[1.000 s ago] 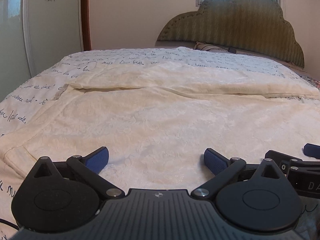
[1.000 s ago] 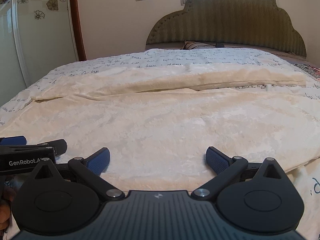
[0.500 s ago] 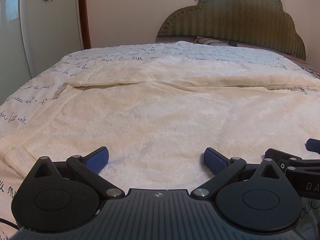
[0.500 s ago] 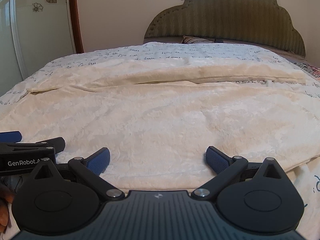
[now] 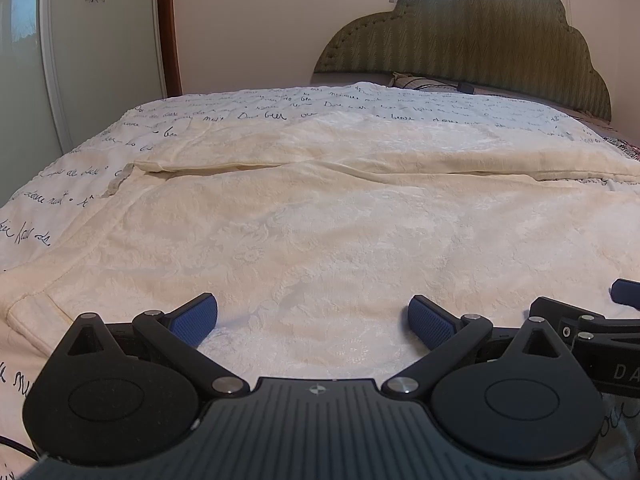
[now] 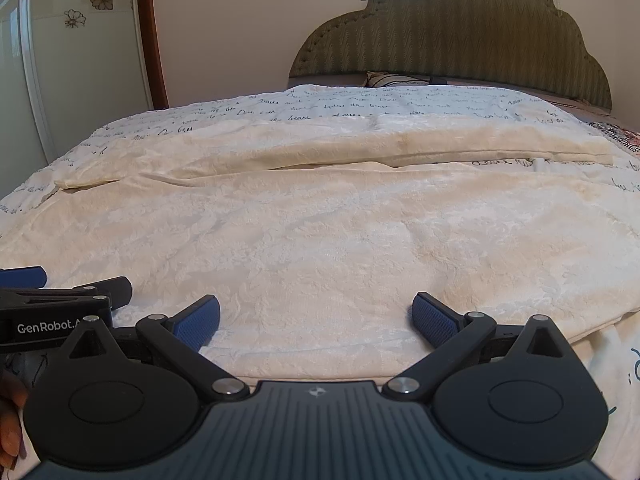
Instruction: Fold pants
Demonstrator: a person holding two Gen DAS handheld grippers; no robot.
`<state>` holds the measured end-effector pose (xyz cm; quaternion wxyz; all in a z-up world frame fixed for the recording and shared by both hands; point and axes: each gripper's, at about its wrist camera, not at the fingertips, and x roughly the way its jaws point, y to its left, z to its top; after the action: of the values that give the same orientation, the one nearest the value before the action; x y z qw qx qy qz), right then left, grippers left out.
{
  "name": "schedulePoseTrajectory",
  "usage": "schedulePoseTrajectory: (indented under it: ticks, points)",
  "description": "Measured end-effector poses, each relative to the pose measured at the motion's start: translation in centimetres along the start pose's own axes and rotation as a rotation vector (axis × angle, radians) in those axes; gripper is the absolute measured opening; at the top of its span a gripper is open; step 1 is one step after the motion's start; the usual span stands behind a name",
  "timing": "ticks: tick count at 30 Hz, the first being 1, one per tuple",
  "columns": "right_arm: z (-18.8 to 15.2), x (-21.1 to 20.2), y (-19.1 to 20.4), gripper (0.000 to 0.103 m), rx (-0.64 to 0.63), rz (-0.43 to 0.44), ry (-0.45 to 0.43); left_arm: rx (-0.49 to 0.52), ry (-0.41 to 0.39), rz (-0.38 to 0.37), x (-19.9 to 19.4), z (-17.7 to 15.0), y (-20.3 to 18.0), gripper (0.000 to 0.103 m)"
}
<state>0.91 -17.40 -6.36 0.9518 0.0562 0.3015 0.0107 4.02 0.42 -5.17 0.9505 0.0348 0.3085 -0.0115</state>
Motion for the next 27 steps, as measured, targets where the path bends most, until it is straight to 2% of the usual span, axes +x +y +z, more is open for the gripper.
schedulePoseTrajectory:
  ticks: [27]
  points:
    - [0.07,0.0,-0.07,0.103,0.006,0.004,-0.002,0.0,0.0,0.0,-0.02,-0.02,-0.03,0.103]
